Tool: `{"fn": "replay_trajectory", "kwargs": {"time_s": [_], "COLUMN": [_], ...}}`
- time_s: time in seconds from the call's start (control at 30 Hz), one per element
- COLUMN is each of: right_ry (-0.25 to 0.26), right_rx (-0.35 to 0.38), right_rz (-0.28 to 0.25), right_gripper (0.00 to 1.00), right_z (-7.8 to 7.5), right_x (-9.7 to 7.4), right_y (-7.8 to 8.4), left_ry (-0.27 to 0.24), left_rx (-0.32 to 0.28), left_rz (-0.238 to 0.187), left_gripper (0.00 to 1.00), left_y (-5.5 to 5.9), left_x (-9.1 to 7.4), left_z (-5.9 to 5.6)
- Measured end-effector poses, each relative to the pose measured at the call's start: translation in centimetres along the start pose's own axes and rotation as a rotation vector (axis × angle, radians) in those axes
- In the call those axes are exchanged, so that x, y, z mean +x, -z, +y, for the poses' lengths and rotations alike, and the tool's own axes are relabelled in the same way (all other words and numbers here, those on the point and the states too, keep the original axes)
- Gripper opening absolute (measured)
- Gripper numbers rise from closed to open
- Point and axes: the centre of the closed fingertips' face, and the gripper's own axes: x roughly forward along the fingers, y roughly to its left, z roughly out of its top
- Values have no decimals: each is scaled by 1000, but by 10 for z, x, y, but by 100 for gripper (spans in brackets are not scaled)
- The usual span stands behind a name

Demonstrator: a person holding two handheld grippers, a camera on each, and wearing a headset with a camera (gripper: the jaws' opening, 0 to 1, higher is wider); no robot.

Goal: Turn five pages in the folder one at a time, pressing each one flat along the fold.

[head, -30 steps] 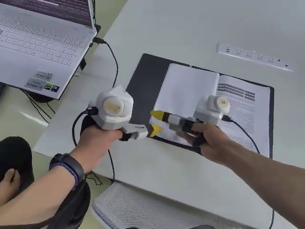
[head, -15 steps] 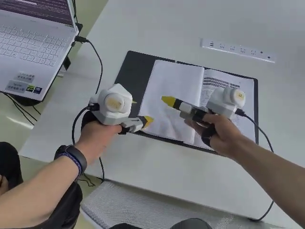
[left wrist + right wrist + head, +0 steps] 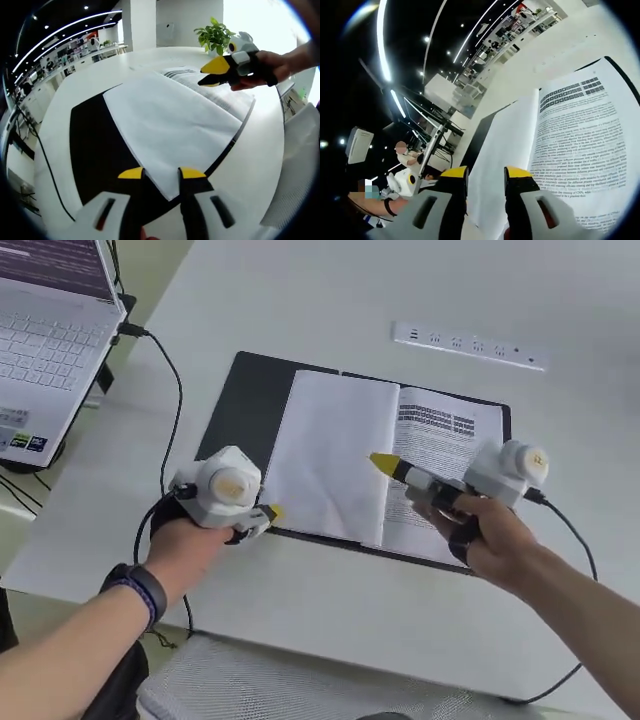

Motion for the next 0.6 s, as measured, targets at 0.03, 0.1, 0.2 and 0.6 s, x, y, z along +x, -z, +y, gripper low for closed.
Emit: {"fn": "replay_trajectory", "kwargs": {"time_s": [0.03,0.1,0.2,0.6], "right_ry": [3,6,2,-23], "right_rx": [1,-1,-8,-6], "right_rz": [1,7,15,45], "right_gripper": [27,27,25,10], "right_z": [-2,-3,-6,-25], "right_x": [-1,0,2,22], "right_y": [0,0,-2,-9], "left_ry": [-3,-9,-20,-23], "left_rx": [-1,5,20,-2], "left_rz": [-4,-6,-9,-21], "left_gripper": [25,25,25,24], "left_y": [0,0,1,2], "left_x": [0,0,2,4], "left_z": [0,1,4,5]}}
